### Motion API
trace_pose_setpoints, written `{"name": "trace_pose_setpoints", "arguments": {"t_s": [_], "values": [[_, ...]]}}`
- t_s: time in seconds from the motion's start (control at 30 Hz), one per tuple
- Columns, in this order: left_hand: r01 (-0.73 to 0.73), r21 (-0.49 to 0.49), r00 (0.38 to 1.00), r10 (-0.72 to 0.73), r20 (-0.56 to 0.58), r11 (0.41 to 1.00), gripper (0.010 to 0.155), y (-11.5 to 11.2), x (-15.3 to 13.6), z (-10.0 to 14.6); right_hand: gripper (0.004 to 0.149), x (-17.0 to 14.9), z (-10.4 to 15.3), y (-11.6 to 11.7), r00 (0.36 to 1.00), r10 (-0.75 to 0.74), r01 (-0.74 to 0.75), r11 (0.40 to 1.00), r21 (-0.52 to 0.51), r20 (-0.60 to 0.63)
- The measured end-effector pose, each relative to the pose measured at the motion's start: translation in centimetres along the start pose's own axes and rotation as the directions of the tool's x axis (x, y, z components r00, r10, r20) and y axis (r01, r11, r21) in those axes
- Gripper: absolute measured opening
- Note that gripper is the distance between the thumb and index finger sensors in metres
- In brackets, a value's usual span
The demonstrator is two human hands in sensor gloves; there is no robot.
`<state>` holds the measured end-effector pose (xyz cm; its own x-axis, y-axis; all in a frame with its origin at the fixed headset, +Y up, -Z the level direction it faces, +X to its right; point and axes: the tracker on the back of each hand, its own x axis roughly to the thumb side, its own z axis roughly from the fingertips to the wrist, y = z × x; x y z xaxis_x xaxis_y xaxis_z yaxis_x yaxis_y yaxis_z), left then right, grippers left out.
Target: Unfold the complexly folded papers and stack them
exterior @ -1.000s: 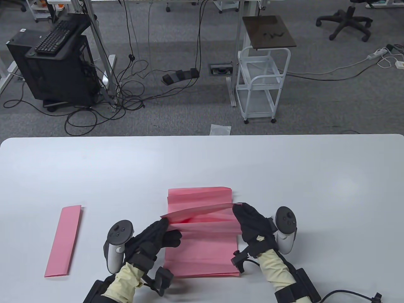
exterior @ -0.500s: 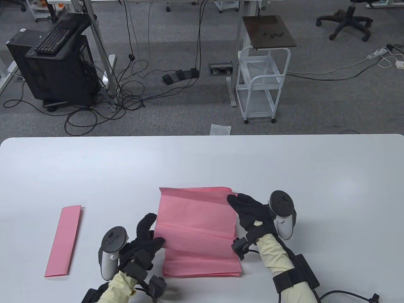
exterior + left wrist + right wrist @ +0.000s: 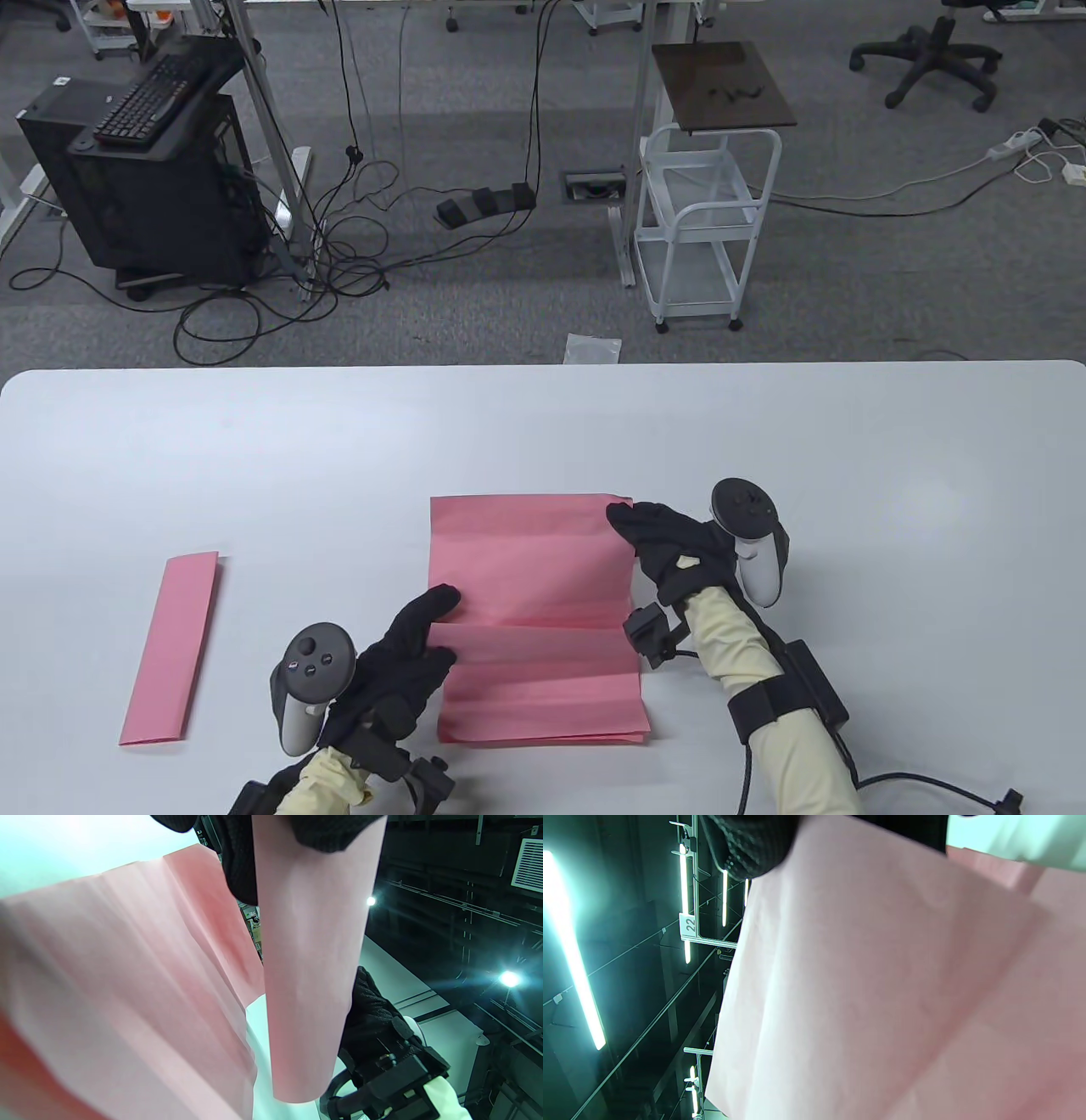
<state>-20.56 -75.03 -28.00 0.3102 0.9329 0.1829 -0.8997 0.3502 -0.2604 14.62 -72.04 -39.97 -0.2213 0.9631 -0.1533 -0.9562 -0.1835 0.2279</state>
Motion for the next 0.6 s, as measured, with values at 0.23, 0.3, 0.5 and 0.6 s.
{"name": "trace_pose_setpoints", "arguments": {"t_s": [0.23, 0.3, 0.5, 0.6], "values": [[0.185, 0.004, 0.981, -0.185, 0.066, 0.983, 0.031, 0.3, 0.7, -0.1, 0.044, 0.7, -0.7, 0.1, 1.0, 0.012, -0.012, 1.0, 0.007, -0.027], [0.229, -0.004, 0.972, -0.228, 0.057, 0.973, 0.032, 0.4, 0.6, 0.0, 0.043, 1.1, -1.0, 0.0, 1.0, -0.009, 0.009, 1.0, -0.003, -0.028], [0.286, -0.132, 0.958, -0.287, 0.008, 0.949, 0.034, 0.4, -0.3, 0.0, 0.043, 2.5, -0.9, -0.4, 0.999, -0.03, 0.031, 0.996, -0.088, 0.018], [0.24, -0.159, 0.969, -0.246, -0.016, 0.958, 0.034, 0.5, -0.2, -0.1, 0.043, 3.1, -0.7, -0.9, 0.999, -0.025, 0.029, 0.99, -0.137, 0.03]]}}
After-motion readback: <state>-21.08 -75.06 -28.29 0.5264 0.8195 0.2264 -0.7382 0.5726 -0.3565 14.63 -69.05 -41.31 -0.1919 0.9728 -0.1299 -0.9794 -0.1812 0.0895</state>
